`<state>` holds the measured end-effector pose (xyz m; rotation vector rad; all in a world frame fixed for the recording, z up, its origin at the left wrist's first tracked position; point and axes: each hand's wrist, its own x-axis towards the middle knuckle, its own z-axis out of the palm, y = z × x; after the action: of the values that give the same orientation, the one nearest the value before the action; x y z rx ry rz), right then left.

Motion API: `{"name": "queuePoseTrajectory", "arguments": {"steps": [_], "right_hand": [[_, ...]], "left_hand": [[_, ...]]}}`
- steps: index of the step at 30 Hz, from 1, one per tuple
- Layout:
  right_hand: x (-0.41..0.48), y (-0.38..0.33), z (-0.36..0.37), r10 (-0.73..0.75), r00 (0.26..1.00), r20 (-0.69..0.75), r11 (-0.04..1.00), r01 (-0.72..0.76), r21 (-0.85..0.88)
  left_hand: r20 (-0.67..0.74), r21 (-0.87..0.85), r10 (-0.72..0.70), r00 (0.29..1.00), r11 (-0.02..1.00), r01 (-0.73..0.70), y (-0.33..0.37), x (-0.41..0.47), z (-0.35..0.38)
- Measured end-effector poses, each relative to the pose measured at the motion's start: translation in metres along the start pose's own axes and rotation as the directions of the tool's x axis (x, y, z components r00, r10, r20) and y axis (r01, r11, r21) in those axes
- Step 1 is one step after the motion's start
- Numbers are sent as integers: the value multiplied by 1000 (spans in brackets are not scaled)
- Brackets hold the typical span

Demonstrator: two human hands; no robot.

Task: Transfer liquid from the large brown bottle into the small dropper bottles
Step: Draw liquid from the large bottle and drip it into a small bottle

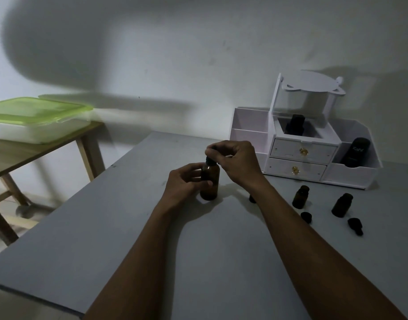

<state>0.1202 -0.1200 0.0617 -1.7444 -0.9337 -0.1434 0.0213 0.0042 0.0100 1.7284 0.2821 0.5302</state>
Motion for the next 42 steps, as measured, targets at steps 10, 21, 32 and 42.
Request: {"name": "queuePoseTrajectory", "arguments": {"steps": [10,21,32,42], "right_hand": [[1,-2,10,-10,996,-91,999,6,-42],[0,-4,10,-5,994,-110,999,1,-40],[3,-13,0,12,998,-63,999,-10,33],[29,-53,-39,-110,988,-111,990,119,80]], "left_hand": [[-3,-11,-10,1000,1000,10,-1,1,1],[0,-13,23,1000,1000,-23,-7,3,0],[-3,-43,9,1000,999,-9,-9,3,0],[-20,-99,-33,999,995,31,-7,-1,3]]}}
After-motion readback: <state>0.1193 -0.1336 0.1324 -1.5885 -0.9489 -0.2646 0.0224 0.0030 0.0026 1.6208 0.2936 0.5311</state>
